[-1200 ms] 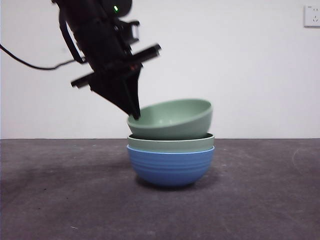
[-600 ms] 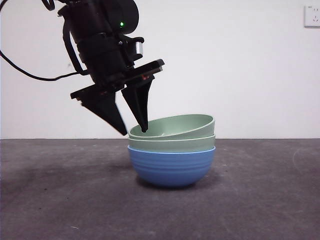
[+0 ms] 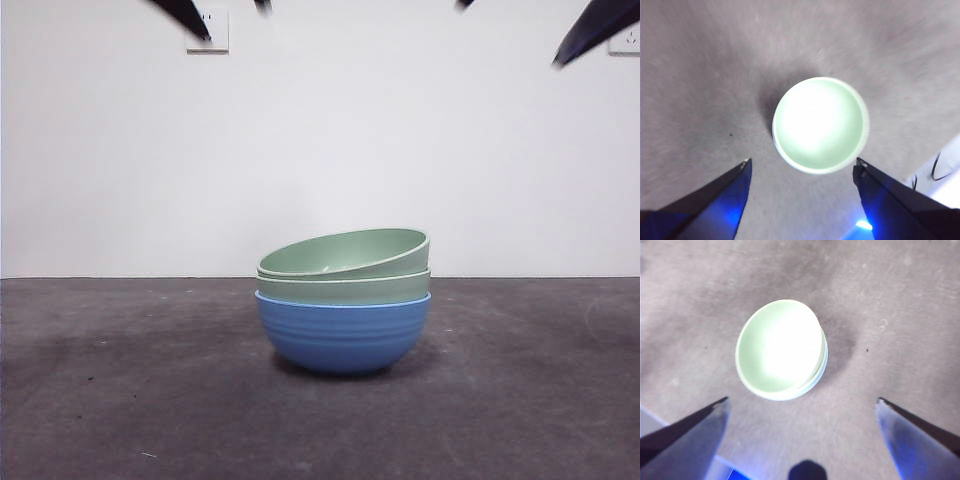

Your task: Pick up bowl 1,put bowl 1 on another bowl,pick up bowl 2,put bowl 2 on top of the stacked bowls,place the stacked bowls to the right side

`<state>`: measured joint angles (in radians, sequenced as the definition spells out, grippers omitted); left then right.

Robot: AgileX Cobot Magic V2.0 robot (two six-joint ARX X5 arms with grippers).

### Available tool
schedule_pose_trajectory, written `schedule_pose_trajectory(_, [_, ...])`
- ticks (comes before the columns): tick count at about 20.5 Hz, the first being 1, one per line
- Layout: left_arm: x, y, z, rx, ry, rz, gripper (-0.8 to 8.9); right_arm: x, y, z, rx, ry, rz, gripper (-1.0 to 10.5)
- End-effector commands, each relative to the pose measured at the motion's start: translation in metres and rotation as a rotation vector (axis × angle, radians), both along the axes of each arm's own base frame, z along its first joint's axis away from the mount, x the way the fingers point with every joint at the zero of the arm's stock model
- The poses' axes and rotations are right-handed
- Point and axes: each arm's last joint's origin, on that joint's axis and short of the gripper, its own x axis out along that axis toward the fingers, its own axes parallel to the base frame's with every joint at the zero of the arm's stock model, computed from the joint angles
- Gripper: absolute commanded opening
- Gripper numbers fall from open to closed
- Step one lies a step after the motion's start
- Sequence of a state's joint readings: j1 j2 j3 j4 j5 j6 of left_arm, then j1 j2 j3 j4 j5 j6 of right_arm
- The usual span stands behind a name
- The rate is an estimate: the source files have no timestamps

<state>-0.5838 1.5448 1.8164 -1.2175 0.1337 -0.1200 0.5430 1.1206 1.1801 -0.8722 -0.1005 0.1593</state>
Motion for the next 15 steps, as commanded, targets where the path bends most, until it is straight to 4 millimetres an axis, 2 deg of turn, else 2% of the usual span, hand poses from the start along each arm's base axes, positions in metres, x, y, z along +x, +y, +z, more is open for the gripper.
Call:
schedule_pose_trajectory(1, [-0.024, 0.015, 0.028, -0.020, -0.051, -0.020, 3.46, 0.022, 0.013, -0.017, -0.013, 0.057, -0.020, 5.0])
schedule_pose_trajectory(3, [-0.047, 0.030, 0.048, -0.059, -0.112, -0.019, 3.46, 0.042, 0.026, -0.037, -0.037, 0.108, -0.024, 5.0])
schedule_pose_trajectory(6, [-0.077, 0.050, 0.064, -0.099, -0.172, -0.018, 3.46, 0.071, 0.042, -0.073, -0.078, 0.194, -0.041, 5.0])
schedule_pose_trajectory(12, [-0.104, 0.068, 0.073, -0.116, -0.190, -0.021, 3.46, 0.099, 0.048, -0.112, -0.105, 0.278, -0.059, 5.0])
schedule_pose_trajectory(15, [-0.110, 0.072, 0.076, -0.125, -0.204, -0.021, 3.46, 0.107, 0.047, -0.126, -0.066, 0.341, -0.046, 5.0])
